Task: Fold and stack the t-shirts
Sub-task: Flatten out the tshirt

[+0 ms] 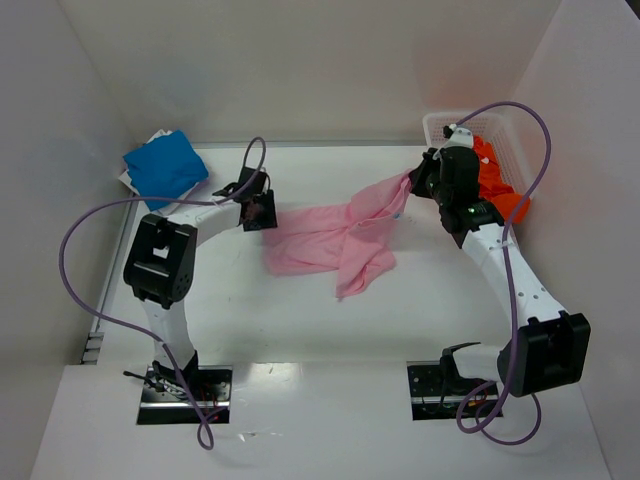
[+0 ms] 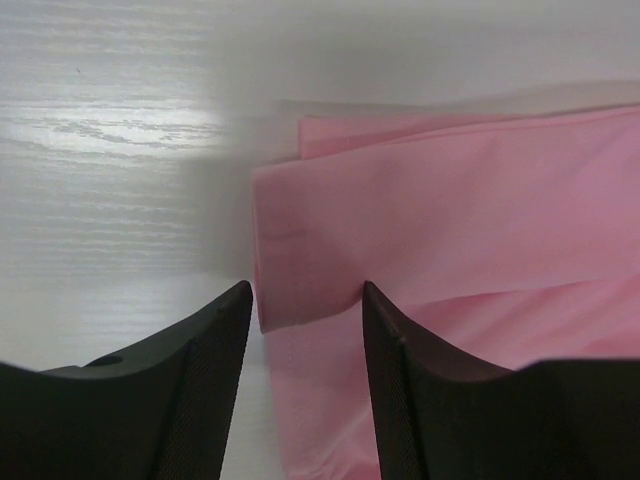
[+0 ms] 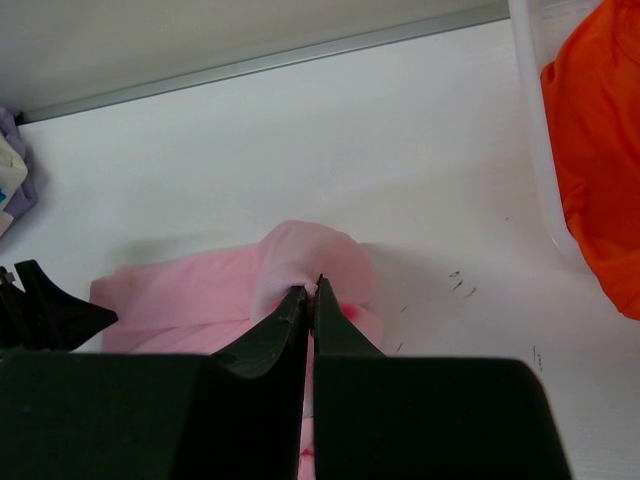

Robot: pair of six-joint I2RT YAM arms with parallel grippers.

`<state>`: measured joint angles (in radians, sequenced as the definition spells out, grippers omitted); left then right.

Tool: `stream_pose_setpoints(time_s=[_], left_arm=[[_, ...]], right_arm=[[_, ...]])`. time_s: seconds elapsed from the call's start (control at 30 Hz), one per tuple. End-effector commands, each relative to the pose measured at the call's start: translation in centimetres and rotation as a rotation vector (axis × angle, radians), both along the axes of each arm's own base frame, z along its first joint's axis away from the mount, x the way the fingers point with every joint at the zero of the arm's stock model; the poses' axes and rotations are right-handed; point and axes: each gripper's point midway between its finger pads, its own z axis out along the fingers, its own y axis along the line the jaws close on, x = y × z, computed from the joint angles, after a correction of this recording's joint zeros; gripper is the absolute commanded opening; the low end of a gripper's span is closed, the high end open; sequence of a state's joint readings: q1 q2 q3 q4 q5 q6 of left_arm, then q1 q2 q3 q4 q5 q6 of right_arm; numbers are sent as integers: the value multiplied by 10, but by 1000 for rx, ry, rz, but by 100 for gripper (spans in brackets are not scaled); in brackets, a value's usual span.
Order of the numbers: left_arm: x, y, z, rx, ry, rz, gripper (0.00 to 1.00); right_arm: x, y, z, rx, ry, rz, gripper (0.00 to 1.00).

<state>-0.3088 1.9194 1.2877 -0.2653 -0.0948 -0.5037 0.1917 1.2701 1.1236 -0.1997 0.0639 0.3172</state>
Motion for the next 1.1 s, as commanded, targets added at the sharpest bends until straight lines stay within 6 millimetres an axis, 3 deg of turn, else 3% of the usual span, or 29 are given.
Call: stream_pose_setpoints(time_s=[0.0, 0.23, 0.4, 0.53, 0.57, 0.7, 0.77, 0.83, 0.87, 1.07], left_arm=[[19, -2, 13, -41, -61, 3, 56], [22, -6, 6, -43, -48, -26, 42], [29, -10, 14, -53, -74, -40, 31], [28, -9, 22, -47, -72, -48, 6], [31, -10, 39, -55, -103, -48, 0], [36, -5, 96, -50, -193, -68, 0], [42, 6, 138, -54, -276, -48, 0], [42, 15, 161, -37, -310, -30, 0], [45, 27, 185, -44, -357, -3, 0], [37, 67, 257, -55, -487, 75, 0]], right_arm=[[-1, -3, 22, 17, -71, -8, 1], [1, -4, 18, 12, -63, -16, 1], [2, -6, 20, 3, -73, -22, 1], [3, -7, 20, 0, -74, -31, 1], [5, -9, 22, -3, -78, -43, 1], [9, -15, 44, -14, -125, -76, 1], [11, -19, 64, -12, -165, -100, 1], [15, -21, 78, -8, -192, -111, 1], [15, -22, 84, -7, -205, -120, 1], [13, -31, 129, 2, -302, -153, 1]])
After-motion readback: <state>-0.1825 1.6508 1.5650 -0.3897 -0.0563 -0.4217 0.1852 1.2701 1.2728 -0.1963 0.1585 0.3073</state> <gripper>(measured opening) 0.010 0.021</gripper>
